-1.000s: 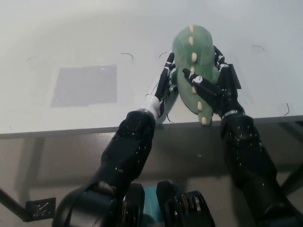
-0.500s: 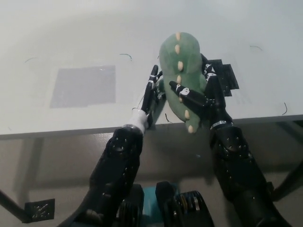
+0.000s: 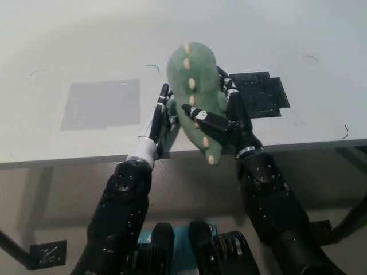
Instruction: Use both hands to pick up a dinasour on the right side and move it to the left side
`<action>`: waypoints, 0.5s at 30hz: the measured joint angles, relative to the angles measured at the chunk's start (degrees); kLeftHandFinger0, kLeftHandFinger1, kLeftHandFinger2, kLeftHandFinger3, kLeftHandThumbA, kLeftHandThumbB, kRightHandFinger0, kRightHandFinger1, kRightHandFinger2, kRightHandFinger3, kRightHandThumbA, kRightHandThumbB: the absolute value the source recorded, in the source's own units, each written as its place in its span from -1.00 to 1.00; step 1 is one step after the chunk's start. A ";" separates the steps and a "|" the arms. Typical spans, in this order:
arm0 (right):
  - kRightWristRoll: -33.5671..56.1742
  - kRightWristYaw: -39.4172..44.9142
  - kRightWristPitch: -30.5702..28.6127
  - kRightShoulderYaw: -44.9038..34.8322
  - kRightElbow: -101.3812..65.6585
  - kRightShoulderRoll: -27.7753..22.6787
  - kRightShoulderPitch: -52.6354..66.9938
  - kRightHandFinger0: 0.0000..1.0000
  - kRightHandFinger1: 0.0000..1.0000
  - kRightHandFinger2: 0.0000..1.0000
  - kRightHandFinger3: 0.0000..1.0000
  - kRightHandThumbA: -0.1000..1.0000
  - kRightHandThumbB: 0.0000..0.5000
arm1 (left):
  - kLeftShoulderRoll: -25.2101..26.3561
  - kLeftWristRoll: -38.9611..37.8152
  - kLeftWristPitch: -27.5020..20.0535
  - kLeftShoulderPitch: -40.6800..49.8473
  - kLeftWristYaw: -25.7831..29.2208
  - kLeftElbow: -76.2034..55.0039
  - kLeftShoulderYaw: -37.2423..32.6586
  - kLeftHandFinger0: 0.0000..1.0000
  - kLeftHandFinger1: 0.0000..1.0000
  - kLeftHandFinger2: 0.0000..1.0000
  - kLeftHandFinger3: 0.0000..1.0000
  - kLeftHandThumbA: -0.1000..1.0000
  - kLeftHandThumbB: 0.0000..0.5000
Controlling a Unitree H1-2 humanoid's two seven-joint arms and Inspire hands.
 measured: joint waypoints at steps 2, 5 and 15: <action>-0.10 0.01 0.19 0.86 0.46 0.26 -0.50 1.00 1.00 1.00 1.00 1.00 -0.69 | 0.35 -0.15 0.02 0.88 -0.01 -1.23 0.53 1.00 1.00 1.00 1.00 1.00 -0.30; -0.14 0.08 0.39 1.78 1.85 0.99 -1.91 1.00 1.00 1.00 1.00 1.00 -0.72 | 1.04 -0.56 0.11 1.99 -0.05 -3.26 1.36 1.00 1.00 1.00 1.00 1.00 -0.38; -0.27 2.26 3.15 5.90 0.04 4.31 -3.08 1.00 1.00 1.00 1.00 1.00 -0.38 | 4.69 -1.21 2.10 8.58 -0.18 -13.61 3.29 1.00 1.00 1.00 1.00 1.00 0.26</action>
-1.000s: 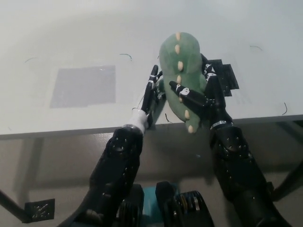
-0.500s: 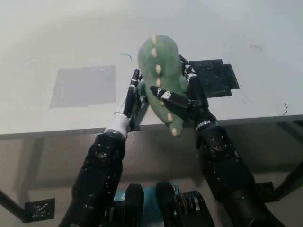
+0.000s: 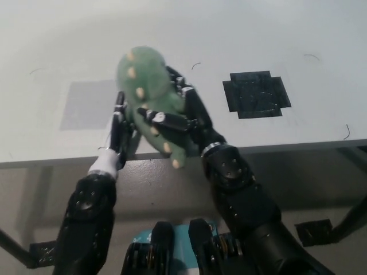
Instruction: Use both hands to pick up a dinasour on the right side and move it to the left side
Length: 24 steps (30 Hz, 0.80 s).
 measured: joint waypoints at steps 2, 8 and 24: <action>0.00 0.82 1.30 0.75 -1.31 0.56 0.33 1.00 1.00 1.00 1.00 1.00 -0.41 | 0.50 -0.01 0.64 1.53 0.15 -2.12 0.29 1.00 1.00 1.00 1.00 1.00 0.10; 0.00 2.13 2.96 1.46 -3.35 0.82 1.39 1.00 1.00 1.00 1.00 1.00 -0.45 | 0.77 -0.13 1.84 3.38 0.20 -4.93 0.62 1.00 1.00 1.00 1.00 1.00 0.22; -1.06 4.89 4.32 5.47 -11.10 0.80 6.43 1.00 1.00 1.00 1.00 1.00 -0.29 | 0.60 -0.65 4.09 11.34 0.41 -15.83 1.21 1.00 1.00 1.00 1.00 1.00 0.03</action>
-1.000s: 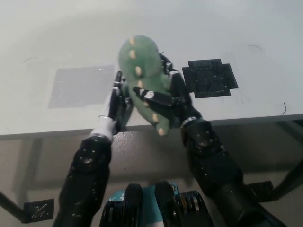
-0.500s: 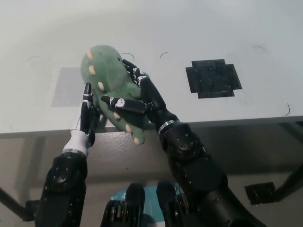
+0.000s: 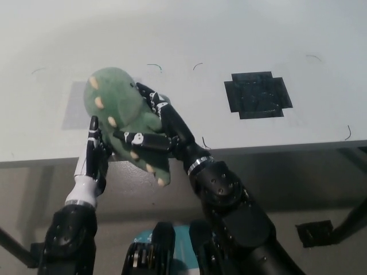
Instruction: Use both hands to pick up a dinasour on the right side and move it to the left side
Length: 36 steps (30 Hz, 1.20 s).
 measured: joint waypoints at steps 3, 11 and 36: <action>-0.51 0.10 0.71 0.73 -1.68 0.01 1.02 1.00 1.00 1.00 1.00 1.00 -0.33 | -0.06 0.00 0.18 1.13 0.14 -1.33 0.01 1.00 1.00 1.00 1.00 1.00 -0.06; -1.30 0.12 1.09 0.24 3.43 0.53 -2.51 1.00 1.00 1.00 1.00 1.00 -0.62 | 0.02 -1.38 -1.59 -2.18 -0.13 4.37 1.75 1.00 1.00 1.00 1.00 1.00 -0.26; -2.95 -0.21 -1.15 -4.26 22.86 2.57 -16.89 1.00 1.00 1.00 1.00 1.00 -0.51 | 2.53 -7.80 -1.21 -11.49 -2.84 15.99 5.15 1.00 1.00 1.00 1.00 1.00 -0.24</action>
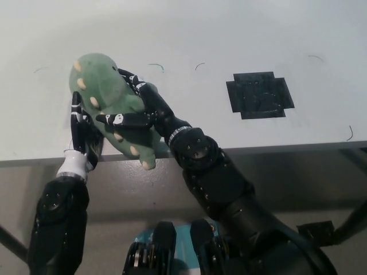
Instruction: Use both hands to pick up a dinasour on the right side and move it to the left side
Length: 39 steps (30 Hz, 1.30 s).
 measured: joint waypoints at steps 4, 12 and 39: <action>-0.30 -0.03 -0.43 -0.36 1.25 -0.22 -0.80 1.00 1.00 1.00 1.00 1.00 -0.34 | -0.02 -0.38 -0.02 -1.37 -0.13 1.87 0.12 1.00 1.00 1.00 1.00 1.00 -0.21; -0.80 -0.06 -0.88 -0.80 5.92 -1.11 -4.07 1.00 1.00 1.00 1.00 1.00 -0.32 | -0.23 -0.55 -0.03 -4.49 -0.09 6.10 0.41 1.00 1.00 1.00 1.00 1.00 -0.37; -1.11 0.43 -3.69 -4.93 6.38 -2.41 -4.66 1.00 1.00 1.00 1.00 1.00 -0.13 | 1.40 0.05 4.19 -4.35 0.23 2.39 -0.10 1.00 1.00 1.00 1.00 1.00 0.74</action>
